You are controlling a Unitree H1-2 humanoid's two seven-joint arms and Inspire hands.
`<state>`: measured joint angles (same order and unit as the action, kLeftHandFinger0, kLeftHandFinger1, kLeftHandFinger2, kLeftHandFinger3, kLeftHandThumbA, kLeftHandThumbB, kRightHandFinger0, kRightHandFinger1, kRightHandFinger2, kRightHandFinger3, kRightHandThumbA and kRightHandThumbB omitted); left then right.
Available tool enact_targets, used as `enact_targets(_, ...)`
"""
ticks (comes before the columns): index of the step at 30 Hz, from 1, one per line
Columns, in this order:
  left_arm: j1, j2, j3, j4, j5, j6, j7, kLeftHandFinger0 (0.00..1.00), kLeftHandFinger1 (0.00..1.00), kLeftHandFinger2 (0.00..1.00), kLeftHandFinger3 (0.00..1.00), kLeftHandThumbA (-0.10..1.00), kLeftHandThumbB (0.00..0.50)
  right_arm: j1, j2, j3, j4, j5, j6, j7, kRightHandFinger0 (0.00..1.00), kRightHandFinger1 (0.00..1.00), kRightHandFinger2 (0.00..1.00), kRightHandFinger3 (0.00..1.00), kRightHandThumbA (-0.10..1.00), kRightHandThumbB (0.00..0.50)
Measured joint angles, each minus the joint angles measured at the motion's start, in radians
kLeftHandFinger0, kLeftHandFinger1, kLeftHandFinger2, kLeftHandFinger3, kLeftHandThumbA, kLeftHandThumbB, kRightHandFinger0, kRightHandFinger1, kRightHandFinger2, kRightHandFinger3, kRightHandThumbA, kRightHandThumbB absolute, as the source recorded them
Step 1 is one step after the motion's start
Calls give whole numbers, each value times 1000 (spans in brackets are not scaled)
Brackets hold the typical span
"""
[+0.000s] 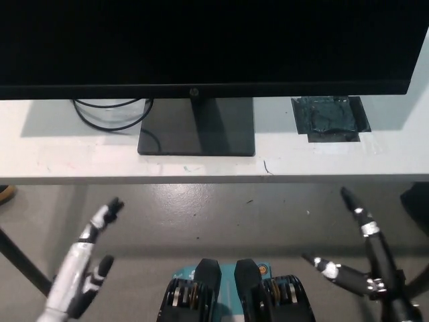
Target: The monitor is placed at the center of the table and the robot uses both its hand to grab the left and right sides of the monitor to tilt the angle of the monitor downwards
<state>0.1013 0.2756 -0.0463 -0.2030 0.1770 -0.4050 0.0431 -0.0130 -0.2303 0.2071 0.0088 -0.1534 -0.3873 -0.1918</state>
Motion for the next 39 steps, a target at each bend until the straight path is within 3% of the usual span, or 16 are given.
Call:
enact_targets(1, 5, 1, 22, -35, 8, -4, 6, 1000, 1000, 1000, 1000, 1000, 430, 6, -8, -5, -33, -10, -2, -12, 1000, 1000, 1000, 1000, 1000, 475)
enact_targets(2, 8, 4, 37, -55, 14, -8, 10, 1000, 1000, 1000, 1000, 1000, 468, 8, -15, -8, -55, -16, -5, -21, 1000, 1000, 1000, 1000, 1000, 495)
enact_targets(8, -19, 55, 224, -143, 19, -15, 21, 1000, 1000, 1000, 1000, 1000, 481, -11, -41, -104, -161, -38, -21, -40, 1000, 1000, 1000, 1000, 1000, 500)
enact_targets(9, -25, 71, 243, -146, 14, -15, 22, 1000, 1000, 1000, 1000, 1000, 496, -19, -47, -120, -165, -40, -24, -41, 1000, 1000, 1000, 1000, 1000, 479)
enact_targets(19, -143, 208, 446, -14, -75, 11, 22, 1000, 1000, 1000, 1000, 1000, 500, -176, -78, -267, -98, 21, -27, -25, 1000, 1000, 1000, 1000, 1000, 460)
enact_targets(23, -183, 258, 489, 37, -105, 31, 21, 1000, 1000, 1000, 1000, 1000, 500, -233, -94, -306, -70, 70, -16, -8, 1000, 1000, 1000, 1000, 1000, 480)
enact_targets(29, -219, 289, 507, 53, -168, 54, 7, 1000, 1000, 1000, 1000, 1000, 471, -322, -126, -347, 0, 158, 18, 36, 1000, 1000, 1000, 1000, 1000, 465)
enact_targets(30, -229, 295, 507, 60, -174, 57, 5, 1000, 1000, 1000, 1000, 1000, 470, -344, -131, -352, 29, 176, 22, 48, 1000, 1000, 1000, 1000, 1000, 440)
enact_targets(31, -239, 300, 508, 65, -178, 65, 3, 1000, 1000, 1000, 1000, 1000, 489, -373, -136, -354, 62, 194, 25, 60, 1000, 1000, 1000, 1000, 1000, 429)
enact_targets(35, -286, 334, 507, 73, -179, 96, -5, 1000, 1000, 1000, 1000, 1000, 487, -462, -160, -354, 190, 255, 33, 116, 1000, 1000, 1000, 1000, 1000, 456)
enact_targets(39, -333, 387, 499, 99, -172, 145, -19, 1000, 1000, 1000, 1000, 1000, 500, -551, -185, -348, 321, 299, 35, 190, 1000, 1000, 1000, 1000, 1000, 430)
